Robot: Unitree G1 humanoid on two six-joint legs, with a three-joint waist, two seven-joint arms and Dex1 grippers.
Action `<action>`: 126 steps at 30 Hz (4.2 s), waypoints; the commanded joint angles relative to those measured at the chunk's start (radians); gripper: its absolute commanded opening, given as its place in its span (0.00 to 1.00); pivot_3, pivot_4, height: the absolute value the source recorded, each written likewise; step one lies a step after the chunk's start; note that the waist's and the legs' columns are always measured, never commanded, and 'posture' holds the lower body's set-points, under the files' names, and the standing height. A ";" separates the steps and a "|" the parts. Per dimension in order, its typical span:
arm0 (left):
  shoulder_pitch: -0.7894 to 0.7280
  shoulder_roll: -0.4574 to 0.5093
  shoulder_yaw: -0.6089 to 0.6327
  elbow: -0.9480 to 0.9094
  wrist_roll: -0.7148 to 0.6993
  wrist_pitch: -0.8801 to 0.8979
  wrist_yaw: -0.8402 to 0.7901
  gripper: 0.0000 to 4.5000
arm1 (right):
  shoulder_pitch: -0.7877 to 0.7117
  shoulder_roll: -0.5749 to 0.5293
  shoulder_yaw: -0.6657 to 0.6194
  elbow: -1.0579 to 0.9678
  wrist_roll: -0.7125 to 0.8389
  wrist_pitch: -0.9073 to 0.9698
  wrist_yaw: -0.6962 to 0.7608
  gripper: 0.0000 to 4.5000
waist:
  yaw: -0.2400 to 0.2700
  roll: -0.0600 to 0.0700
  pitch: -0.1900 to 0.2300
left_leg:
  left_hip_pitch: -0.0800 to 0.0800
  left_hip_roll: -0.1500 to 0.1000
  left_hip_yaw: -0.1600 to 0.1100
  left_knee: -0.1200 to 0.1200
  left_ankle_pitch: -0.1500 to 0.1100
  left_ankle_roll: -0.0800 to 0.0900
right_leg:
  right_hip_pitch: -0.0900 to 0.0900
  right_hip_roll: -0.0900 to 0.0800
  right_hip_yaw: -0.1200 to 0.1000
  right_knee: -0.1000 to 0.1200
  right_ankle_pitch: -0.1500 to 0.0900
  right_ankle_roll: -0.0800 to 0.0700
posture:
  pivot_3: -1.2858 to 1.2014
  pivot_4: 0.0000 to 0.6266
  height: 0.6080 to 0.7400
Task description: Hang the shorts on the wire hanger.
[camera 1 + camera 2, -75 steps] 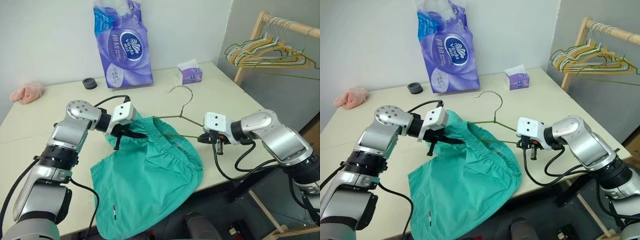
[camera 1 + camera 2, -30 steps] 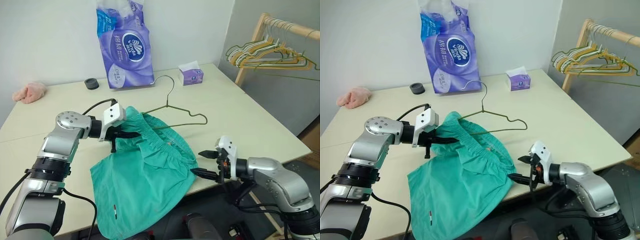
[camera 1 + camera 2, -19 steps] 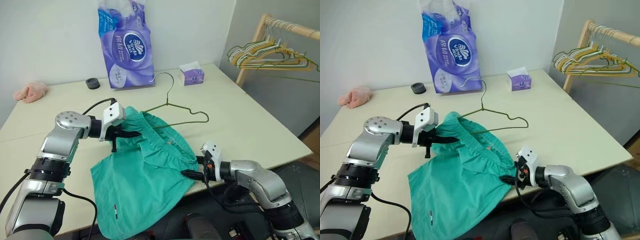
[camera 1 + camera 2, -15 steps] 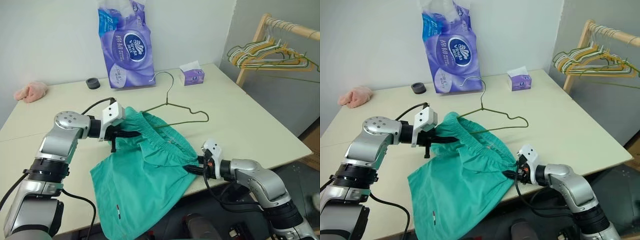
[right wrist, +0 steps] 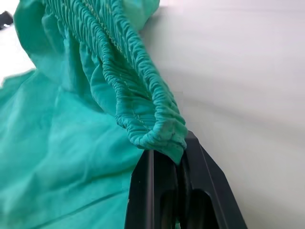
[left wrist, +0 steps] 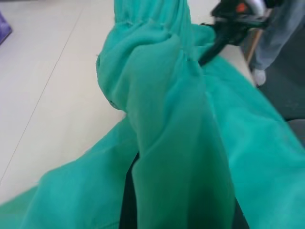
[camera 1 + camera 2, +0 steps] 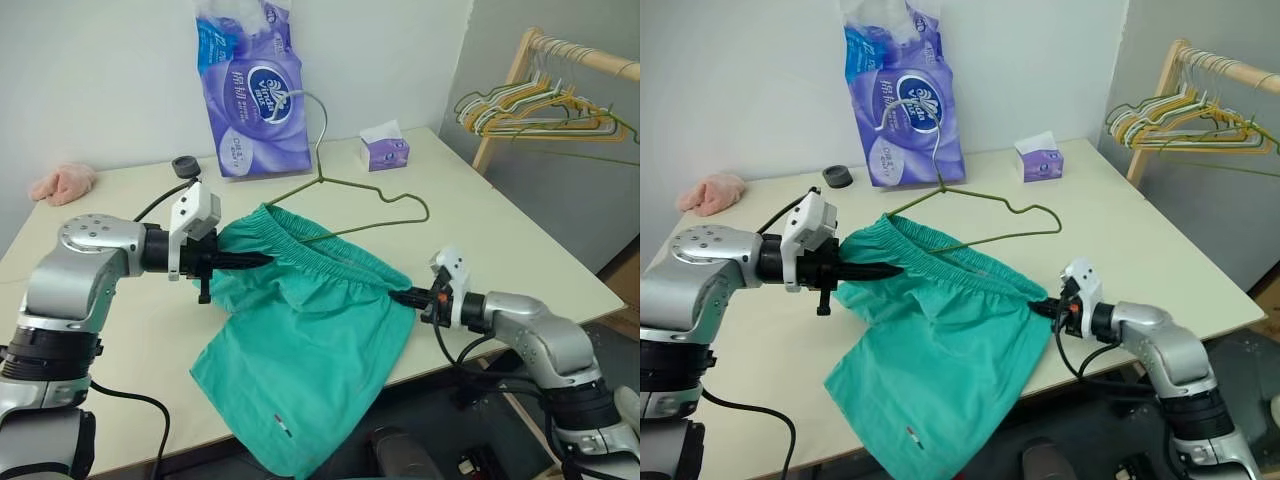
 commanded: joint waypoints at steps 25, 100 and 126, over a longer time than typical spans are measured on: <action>0.081 0.148 -0.034 -0.005 0.084 -0.180 -0.113 0.00 | -0.026 -0.160 -0.040 0.044 0.029 0.002 0.187 0.01 | -0.002 0.001 -0.001 | 0.000 0.001 0.002 -0.001 0.000 0.000 | 0.000 0.001 0.001 0.000 0.000 0.000 | 0.41 0.03 1.00; 0.215 -0.150 -0.210 -0.041 0.432 -0.287 0.308 0.00 | -0.561 -0.008 0.397 0.647 -0.635 -0.787 0.347 0.90 | -0.022 0.004 -0.002 | 0.000 0.000 0.001 -0.001 0.000 -0.001 | 0.000 0.000 0.001 -0.001 0.000 0.000 | 0.40 0.02 1.00; 0.210 -0.161 -0.042 0.032 0.188 -0.174 0.218 0.42 | -0.554 0.013 0.345 0.523 -0.596 -0.557 0.496 0.00 | -0.030 0.006 -0.004 | 0.000 0.000 0.000 -0.001 0.000 -0.001 | -0.001 0.000 0.000 -0.001 0.000 0.000 | 0.40 0.01 1.00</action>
